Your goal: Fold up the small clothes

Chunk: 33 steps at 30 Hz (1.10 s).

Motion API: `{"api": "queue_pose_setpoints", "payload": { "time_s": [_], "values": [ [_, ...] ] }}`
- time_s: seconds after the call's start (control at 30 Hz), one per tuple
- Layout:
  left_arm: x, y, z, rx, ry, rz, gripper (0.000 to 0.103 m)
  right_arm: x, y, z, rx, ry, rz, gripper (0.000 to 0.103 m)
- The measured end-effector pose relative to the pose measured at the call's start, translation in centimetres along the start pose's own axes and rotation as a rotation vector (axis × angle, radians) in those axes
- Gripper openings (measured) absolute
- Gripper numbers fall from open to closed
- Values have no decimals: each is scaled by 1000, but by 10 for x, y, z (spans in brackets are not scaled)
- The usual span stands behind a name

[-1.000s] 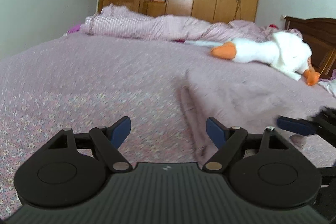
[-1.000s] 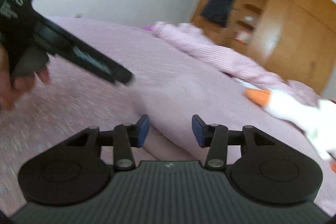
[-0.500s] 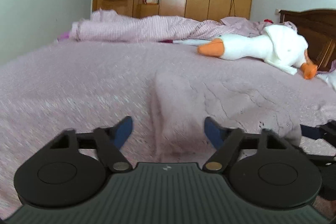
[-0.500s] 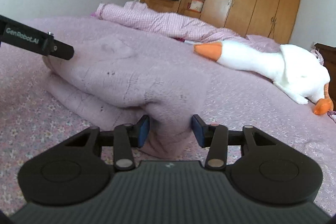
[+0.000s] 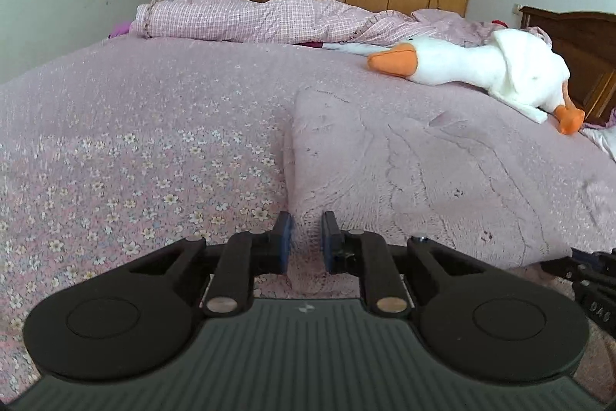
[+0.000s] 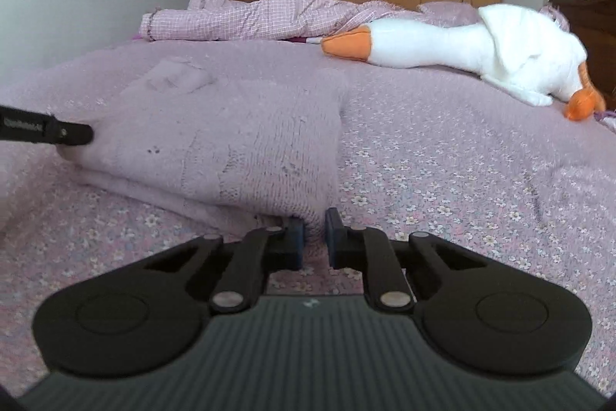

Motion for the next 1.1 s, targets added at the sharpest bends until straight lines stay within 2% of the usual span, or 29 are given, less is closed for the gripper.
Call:
{"api": "queue_pose_setpoints", "payload": {
  "time_s": [0.2, 0.33, 0.4, 0.43, 0.5, 0.57, 0.63, 0.7, 0.8, 0.93, 1.1],
  "values": [
    [-21, -16, -16, -103, 2, 38, 19, -30, 7, -12, 98, 48, -80, 14],
    [-48, -13, -31, -49, 134, -60, 19, -43, 6, -35, 99, 116, -124, 14],
    [-50, -14, -41, -55, 174, -38, 19, -33, 5, -46, 91, 108, -151, 14],
    [-48, -12, -44, -73, 167, -5, 19, -24, 4, -50, 84, 99, -156, 13],
    [-37, -3, -44, -59, 126, 87, 18, -8, 5, -53, 92, 85, -166, 3],
    [-25, 10, -33, 13, 91, 93, 12, 3, 4, -51, 76, 75, -186, 3],
    [-10, 17, -19, 61, 34, 86, 10, 11, 1, -43, 39, 68, -169, 3],
    [3, 18, -9, 86, -28, 72, 10, 21, 4, -29, 79, 7, -163, 2],
    [8, 13, -4, 83, -31, 70, 10, 23, -3, -10, 24, 8, -159, 1],
    [9, 6, -4, 64, -30, 78, 9, 20, -7, -8, 44, -38, -161, 1],
    [-9, 13, -21, 34, 4, 101, 10, -2, -3, -35, 105, 23, -191, 3]
  ]
}}
Point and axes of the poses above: each gripper's, at about its wrist camera, not at the fingertips, and x roughly the way its jaws point, y to its right, z to its underside, the point moved 1 cm from there along x, roughly the way its jaws point, and after that the axes turned 8 degrees about -z, right-handed, at the moved point
